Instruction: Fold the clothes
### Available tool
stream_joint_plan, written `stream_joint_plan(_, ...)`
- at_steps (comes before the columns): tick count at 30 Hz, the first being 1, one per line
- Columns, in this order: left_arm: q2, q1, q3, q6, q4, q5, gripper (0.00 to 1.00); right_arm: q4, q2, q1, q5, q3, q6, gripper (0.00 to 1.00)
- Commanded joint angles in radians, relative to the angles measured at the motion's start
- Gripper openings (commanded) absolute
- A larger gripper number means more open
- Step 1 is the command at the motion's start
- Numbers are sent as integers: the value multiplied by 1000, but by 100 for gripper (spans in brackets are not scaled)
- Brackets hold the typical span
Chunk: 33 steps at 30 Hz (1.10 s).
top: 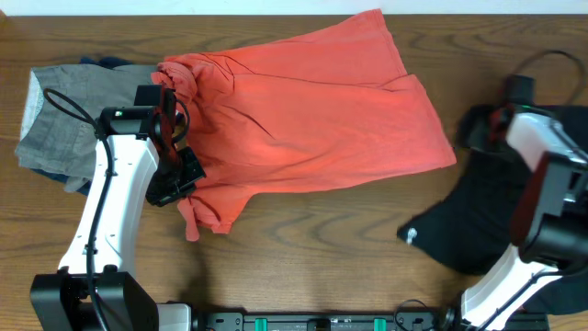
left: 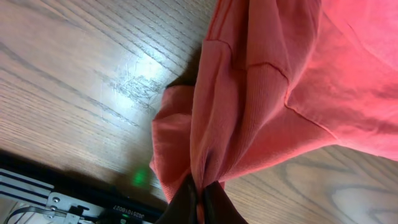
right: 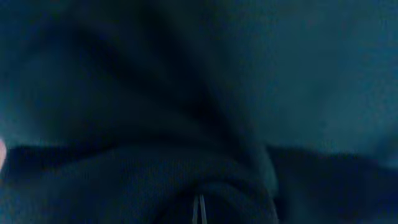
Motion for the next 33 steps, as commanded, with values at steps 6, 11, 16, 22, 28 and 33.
stream_joint_plan(6,-2,3,-2,-5,-7,-16,6,-89,53,-316,168,153,76,1)
stream_joint_plan(11,-2,3,-2,-5,-6,-16,6,-223,52,-406,60,266,148,5)
stream_joint_plan(16,-2,3,-2,-5,-7,-16,6,-280,51,-386,-477,361,-85,16)
stream_joint_plan(22,-2,3,-2,-5,-6,-16,6,-456,52,-217,-589,347,-146,18)
stream_joint_plan(28,-2,3,-2,-5,-6,-16,6,-595,52,-1,-385,274,-145,15)
stream_joint_plan(33,-2,3,-2,-5,-7,-16,6,-577,52,93,-311,174,-143,15)
